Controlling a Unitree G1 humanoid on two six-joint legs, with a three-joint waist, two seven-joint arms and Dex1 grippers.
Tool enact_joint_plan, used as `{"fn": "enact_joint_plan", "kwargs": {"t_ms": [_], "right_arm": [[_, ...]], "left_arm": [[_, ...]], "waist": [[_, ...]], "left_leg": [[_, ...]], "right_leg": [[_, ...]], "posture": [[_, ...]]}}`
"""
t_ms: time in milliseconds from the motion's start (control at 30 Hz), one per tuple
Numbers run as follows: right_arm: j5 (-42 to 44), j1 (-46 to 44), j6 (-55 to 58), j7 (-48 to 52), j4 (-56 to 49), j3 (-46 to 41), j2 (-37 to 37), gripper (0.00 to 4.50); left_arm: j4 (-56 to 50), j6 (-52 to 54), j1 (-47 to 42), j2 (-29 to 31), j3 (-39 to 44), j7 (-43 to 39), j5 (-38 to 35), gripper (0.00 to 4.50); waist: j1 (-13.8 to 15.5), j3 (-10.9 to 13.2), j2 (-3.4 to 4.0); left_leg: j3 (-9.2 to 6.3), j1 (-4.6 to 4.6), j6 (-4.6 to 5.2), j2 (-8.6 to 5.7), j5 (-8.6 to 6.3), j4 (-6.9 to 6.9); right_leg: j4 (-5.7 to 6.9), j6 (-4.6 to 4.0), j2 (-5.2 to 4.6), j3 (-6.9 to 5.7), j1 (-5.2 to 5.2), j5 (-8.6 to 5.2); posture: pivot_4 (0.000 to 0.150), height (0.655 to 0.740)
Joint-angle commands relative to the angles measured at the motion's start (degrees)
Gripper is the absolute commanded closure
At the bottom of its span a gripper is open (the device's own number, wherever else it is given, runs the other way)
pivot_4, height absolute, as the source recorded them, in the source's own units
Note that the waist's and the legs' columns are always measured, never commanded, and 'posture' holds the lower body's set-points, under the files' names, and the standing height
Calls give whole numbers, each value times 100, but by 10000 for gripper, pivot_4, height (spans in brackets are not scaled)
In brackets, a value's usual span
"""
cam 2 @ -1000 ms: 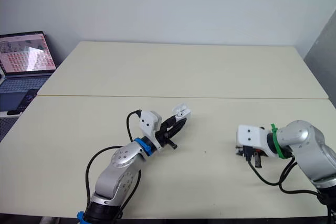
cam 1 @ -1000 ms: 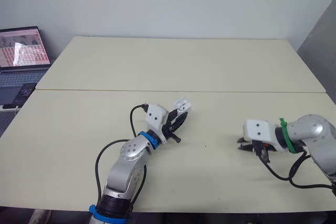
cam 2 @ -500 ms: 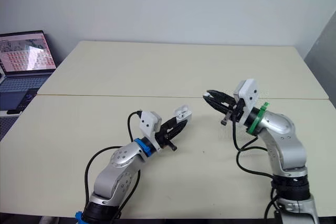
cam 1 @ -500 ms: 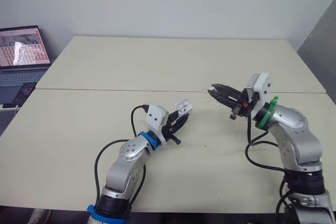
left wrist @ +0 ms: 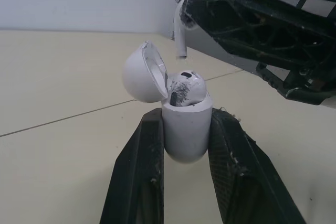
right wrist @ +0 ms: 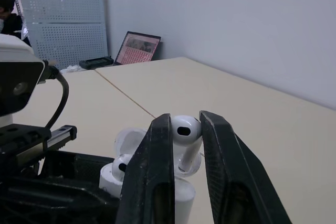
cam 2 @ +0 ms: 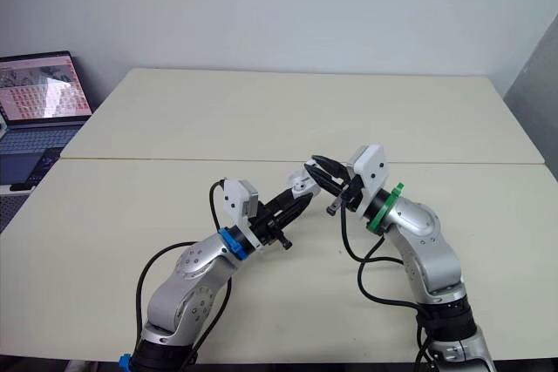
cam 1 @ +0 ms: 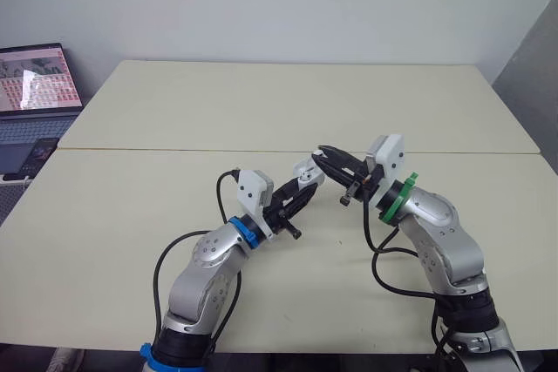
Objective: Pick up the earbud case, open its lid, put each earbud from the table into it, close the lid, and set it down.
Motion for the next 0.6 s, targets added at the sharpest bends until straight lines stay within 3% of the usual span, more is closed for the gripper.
{"fn": "enact_joint_plan", "kwargs": {"t_ms": [33, 500, 600], "right_arm": [[-65, -21, -195, -65, -43, 15, -10, 41204], [-93, 206, -150, 20, -52, 213, -174, 41204], [8, 162, 81, -25, -92, 162, -224, 31197]], "left_arm": [[-243, -48, -21, 24, 13, -57, -88, 37114], [-218, -30, -28, 1, 39, -17, -105, 37114], [-221, -30, -27, 5, 35, -19, -97, 37114]], "waist": [[1, 0, 0], [-5, 0, 0], [-6, 0, 0]], "left_leg": [[0, 0, 0, 0, 0, 0], [0, -1, 1, 0, 0, -1], [0, -1, 1, 0, 0, -1]], "right_leg": [[0, 0, 0, 0, 0, 0], [0, 0, 0, 1, -1, 0], [1, 0, 0, 1, -1, 0]], "posture": [[1500, 7400], [1500, 7400], [1500, 7400]]}}
